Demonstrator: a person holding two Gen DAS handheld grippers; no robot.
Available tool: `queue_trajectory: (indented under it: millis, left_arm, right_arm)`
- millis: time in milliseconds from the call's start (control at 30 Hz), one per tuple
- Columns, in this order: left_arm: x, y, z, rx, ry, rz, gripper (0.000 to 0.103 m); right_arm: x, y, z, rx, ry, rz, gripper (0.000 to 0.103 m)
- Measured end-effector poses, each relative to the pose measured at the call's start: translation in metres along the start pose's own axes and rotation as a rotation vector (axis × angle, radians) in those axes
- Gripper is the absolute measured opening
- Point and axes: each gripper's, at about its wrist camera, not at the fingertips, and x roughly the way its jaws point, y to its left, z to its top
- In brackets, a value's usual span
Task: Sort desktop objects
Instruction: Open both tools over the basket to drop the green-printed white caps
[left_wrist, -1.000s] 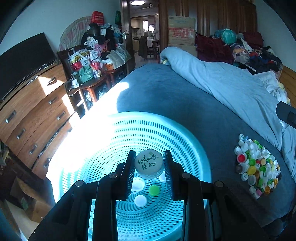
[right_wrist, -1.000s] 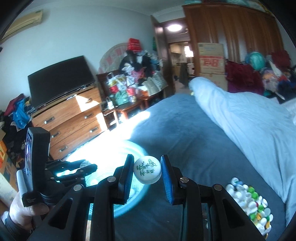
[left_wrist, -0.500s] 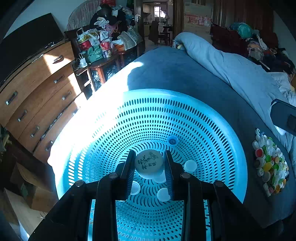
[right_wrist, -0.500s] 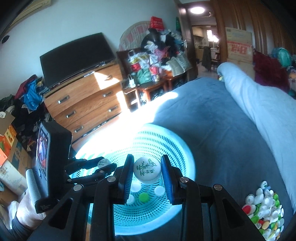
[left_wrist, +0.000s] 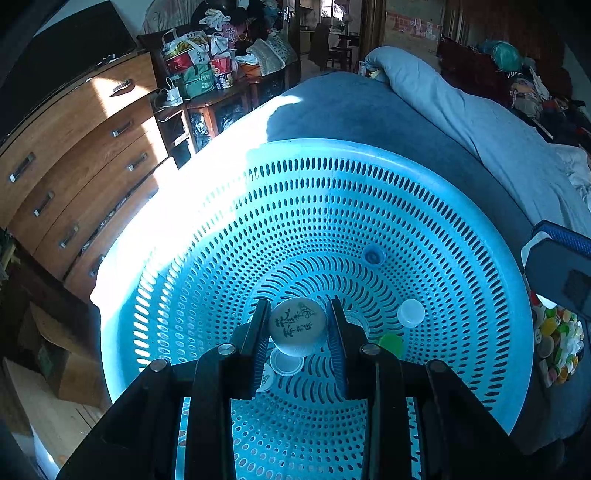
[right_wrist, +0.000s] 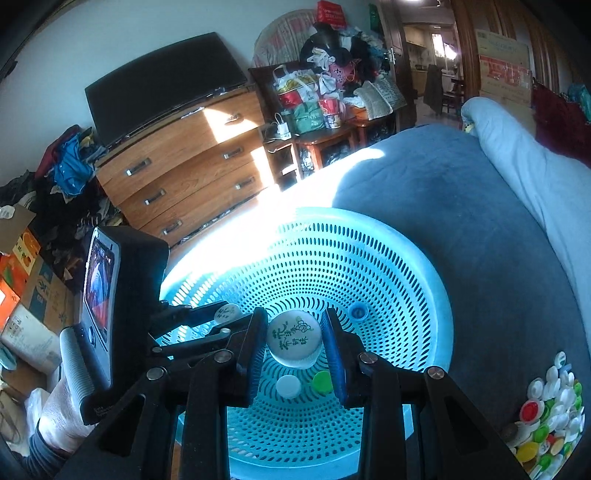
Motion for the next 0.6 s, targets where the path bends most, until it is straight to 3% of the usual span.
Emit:
queue_trajectory:
  millis: [300,333,367,400,467,600]
  left_arm:
    - [-0.003,0.007,0.001,-0.008,-0.006,0.001,0.026]
    - [-0.004,0.009,0.002,-0.016,-0.006,0.005,0.027]
    - [-0.005,0.012,0.002,-0.028,-0.005,0.008,0.033]
    - [-0.005,0.015,0.003,-0.036,-0.007,0.011,0.037]
    - [-0.010,0.018,0.002,-0.044,-0.024,0.025,0.045]
    - [-0.017,0.010,0.003,-0.035,-0.036,0.025,0.045]
  right_arm:
    - [-0.002,0.001,0.002,-0.003,-0.011,-0.009,0.034]
    - [-0.004,0.001,0.001,-0.005,-0.016,-0.015,0.039]
    - [-0.004,0.002,0.002,-0.003,-0.022,-0.024,0.058]
    - [-0.007,0.002,0.003,0.000,-0.036,-0.031,0.071]
    - [-0.014,0.001,0.002,0.010,-0.053,-0.033,0.071]
    - [-0.039,-0.005,-0.005,0.032,-0.121,-0.019,0.071]
